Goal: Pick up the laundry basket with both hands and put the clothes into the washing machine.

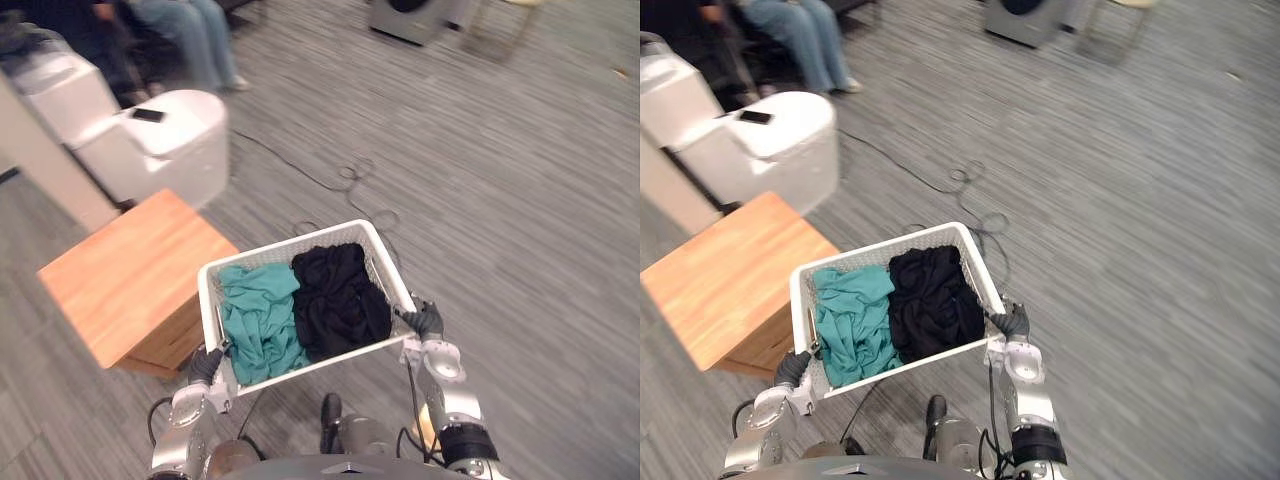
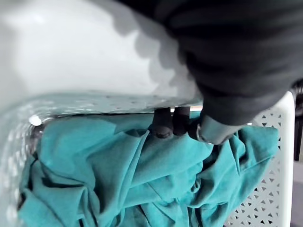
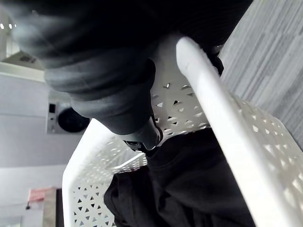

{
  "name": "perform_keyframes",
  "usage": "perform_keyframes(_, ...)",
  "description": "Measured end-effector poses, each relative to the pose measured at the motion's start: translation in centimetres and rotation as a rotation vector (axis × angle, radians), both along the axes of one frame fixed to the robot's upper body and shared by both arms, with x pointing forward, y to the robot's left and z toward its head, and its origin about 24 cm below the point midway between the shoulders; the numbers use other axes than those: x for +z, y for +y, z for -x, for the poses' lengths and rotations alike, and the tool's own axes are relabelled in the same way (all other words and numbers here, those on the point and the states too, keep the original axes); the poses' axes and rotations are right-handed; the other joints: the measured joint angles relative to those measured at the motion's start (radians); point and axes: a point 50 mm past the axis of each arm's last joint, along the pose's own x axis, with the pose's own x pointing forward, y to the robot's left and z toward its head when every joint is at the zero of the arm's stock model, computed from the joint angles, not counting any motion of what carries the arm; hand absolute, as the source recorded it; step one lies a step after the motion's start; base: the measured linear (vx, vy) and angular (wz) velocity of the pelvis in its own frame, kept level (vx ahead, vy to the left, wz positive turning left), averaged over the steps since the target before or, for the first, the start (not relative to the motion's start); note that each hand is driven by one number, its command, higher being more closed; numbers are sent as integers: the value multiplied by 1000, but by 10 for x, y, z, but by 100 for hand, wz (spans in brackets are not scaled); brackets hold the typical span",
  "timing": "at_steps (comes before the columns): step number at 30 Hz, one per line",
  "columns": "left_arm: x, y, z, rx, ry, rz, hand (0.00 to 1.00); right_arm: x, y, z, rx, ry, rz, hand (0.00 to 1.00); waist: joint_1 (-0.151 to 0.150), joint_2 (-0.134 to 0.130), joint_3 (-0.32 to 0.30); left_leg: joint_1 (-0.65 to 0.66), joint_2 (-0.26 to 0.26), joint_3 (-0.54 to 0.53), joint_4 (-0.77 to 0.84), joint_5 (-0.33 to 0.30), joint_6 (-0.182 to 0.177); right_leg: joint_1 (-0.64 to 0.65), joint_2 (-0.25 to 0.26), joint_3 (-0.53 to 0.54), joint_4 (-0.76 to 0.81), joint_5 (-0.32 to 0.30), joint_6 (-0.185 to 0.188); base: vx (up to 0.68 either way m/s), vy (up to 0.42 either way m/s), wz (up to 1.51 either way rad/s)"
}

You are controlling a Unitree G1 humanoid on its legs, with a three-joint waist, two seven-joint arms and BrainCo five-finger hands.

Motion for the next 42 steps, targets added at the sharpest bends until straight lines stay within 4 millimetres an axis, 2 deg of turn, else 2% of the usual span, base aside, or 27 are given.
perform_keyframes(1, 0, 1, 0, 1, 0, 1, 100, 0, 0, 0, -1, -3, 0, 100, -11, 10, 0, -1, 15, 4, 10, 3, -3, 20, 38, 20, -66, 57, -23, -25, -125, -106)
perform_keyframes(3, 1, -1, -2, -6, -3, 3, 100, -2, -3, 4, -11, 7, 4, 100, -15, 16, 0, 13, 40, -2, 14, 18, -12, 37, 82, 63, -116, 97, -46, 34, -202, -85)
perform_keyframes(6, -3, -1, -2, -13, 14, 2, 100, -7, -5, 13, -25, 24, 9, 100, -21, 22, 2, 20, 126, -9, 139, -1, -8, 66, 139, 100, -123, 80, -61, 28, -146, -57)
perform_keyframes(7, -6, -2, -1, -13, 29, 4, 100, -12, -6, 20, -40, 42, 11, 100, -18, 30, 7, 7, 202, -20, 282, -2, 18, 102, 173, 116, -142, 61, -79, 12, -181, -53)
perform_keyframes(8, -9, -2, 4, -12, 46, 4, 100, -15, -8, 27, -48, 50, 14, 100, -10, 49, 18, -33, 286, -67, 467, 25, 180, 145, 209, 141, -152, 52, -92, 10, -165, -55)
perform_keyframes(9, -10, -2, 8, -14, 55, 4, 100, -15, -8, 31, -50, 51, 16, 100, -3, 53, 20, -63, 315, -112, 548, 62, 257, 166, 222, 158, -154, 48, -98, 31, -69, -74)
perform_keyframes(10, -14, -7, 15, -19, 76, 19, 100, -14, -11, 35, -51, 48, 28, 100, 6, 71, 25, -173, 279, -304, 703, 84, 227, 191, 228, 199, -153, 38, -106, 57, 37, -62)
perform_keyframes(11, -14, -9, 16, -18, 79, 28, 100, -13, -12, 34, -46, 46, 33, 100, 9, 74, 27, -211, 232, -364, 735, 62, 183, 192, 224, 219, -152, 35, -111, 103, 100, -83)
perform_keyframes(12, -15, -14, 18, -8, 80, 48, 100, -10, -12, 32, -36, 33, 46, 100, 21, 83, 32, -270, 124, -440, 733, 21, 137, 190, 206, 255, -153, 35, -118, 89, 100, -76)
perform_keyframes(14, -16, -14, 22, 4, 88, 57, 100, -7, -13, 31, -24, 23, 56, 100, 38, 76, 39, -321, -2, -478, 582, -8, 88, 188, 182, 296, -167, 35, -118, 131, 115, -83)
perform_keyframes(16, -14, -13, 21, 7, 78, 60, 100, -6, -12, 30, -24, 15, 52, 100, 41, 81, 36, -353, -31, -475, 318, 1, 66, 193, 170, 295, -188, 37, -111, 148, 99, -49)
perform_keyframes(18, -11, -13, 20, 10, 61, 62, 100, -6, -12, 31, -18, 15, 52, 100, 34, 93, 29, -354, -53, -569, -100, 112, 0, 205, 172, 296, -202, 25, -78, 239, 124, -23)
perform_keyframes(20, -12, -16, 22, 12, 63, 71, 100, -5, -14, 30, -17, 11, 59, 100, 34, 121, 15, -364, -41, -622, -213, 157, -57, 209, 185, 308, -204, 5, -59, 322, 171, -27)
perform_keyframes(22, -14, -17, 26, 47, 74, 89, 100, -3, -13, 28, 1, 11, 94, 100, 59, 119, 4, -365, -41, -629, -207, 256, -24, 201, 162, 362, -124, -77, -31, 421, 282, -61)
perform_keyframes(24, -13, -10, 28, 70, 72, 78, 100, -4, -4, 27, 33, 5, 90, 100, 71, 67, -12, -366, -100, -592, -122, 292, 15, 137, 87, 408, 35, -200, 3, 503, 350, -55)
perform_keyframes(26, -13, -4, 33, 100, 72, 72, 100, -8, -2, 31, 50, 20, 80, 100, 74, 19, -17, -339, -154, -550, -33, 264, 12, 124, 18, 422, 222, -270, 42, 513, 280, -38)
perform_keyframes(27, -13, 2, 33, 114, 76, 51, 100, -10, 5, 31, 52, 23, 57, 100, 70, -2, -15, -328, -189, -534, 40, 185, 30, 36, -29, 413, 462, -247, 67, 502, 258, 0)
perform_keyframes(28, -12, 9, 32, 105, 74, 22, 100, -14, 9, 34, 47, 33, 37, 100, 55, -13, -3, -280, -223, -544, 62, 133, 48, -11, -50, 426, 628, -147, 95, 504, 282, 22)
perform_keyframes(30, -11, 16, 33, 88, 77, -8, 100, -21, 15, 40, 46, 60, 10, 100, 39, -19, 17, -184, -243, -565, 59, 82, 87, -54, -44, 456, 828, -27, 122, 532, 221, 44)
perform_keyframes(31, -10, 20, 32, 86, 76, -23, 100, -22, 18, 41, 52, 62, 2, 100, 37, -13, 29, -126, -244, -576, 56, 45, 100, -92, -49, 416, 880, -95, 81, 619, 168, 33)
perform_keyframes(33, -9, 22, 32, 89, 74, -32, 100, -21, 21, 40, 53, 56, -6, 100, 35, -12, 33, -53, -246, -579, 19, 12, 105, -157, -58, 346, 837, -152, 47, 459, 84, 6)
perform_keyframes(35, -6, 22, 25, 60, 55, -45, 100, -18, 19, 39, 46, 44, -2, 100, 13, -2, 41, 54, -250, -586, -62, -7, 98, -232, -39, 290, 539, -161, 49, 572, 13, 20)
perform_keyframes(36, -4, 21, 21, 45, 45, -47, 100, -17, 17, 38, 38, 40, -1, 100, 8, -6, 42, 81, -250, -591, -81, -14, 96, -235, -34, 282, 422, -133, 51, 610, -19, 32)
perform_keyframes(38, 0, 18, 11, 19, 17, -54, 100, -15, 14, 39, 22, 28, 1, 100, -6, -21, 34, 171, -258, -605, -149, -44, 60, -230, -32, 233, 40, 31, 54, 696, -90, 39)
perform_keyframes(39, 1, 16, 8, 7, 12, -53, 100, -11, 11, 41, 10, 14, 7, 100, -21, -14, 36, 222, -246, -616, -162, -71, 30, -235, -26, 227, 72, 126, 45, 717, -114, 52)
perform_keyframes(40, 1, 15, 7, 1, 12, -51, 100, -11, 9, 42, 1, 14, 9, 100, -29, -8, 31, 236, -236, -627, -144, -80, 20, -241, -22, 231, 114, 157, 43, 889, -211, 44)
perform_keyframes(42, -1, 6, 4, -4, 13, -28, 100, -9, 0, 42, -20, 6, 23, 100, -30, 30, 30, 130, -164, -637, 164, -68, 7, -229, -5, 193, 219, 75, -22, 721, -215, 22)
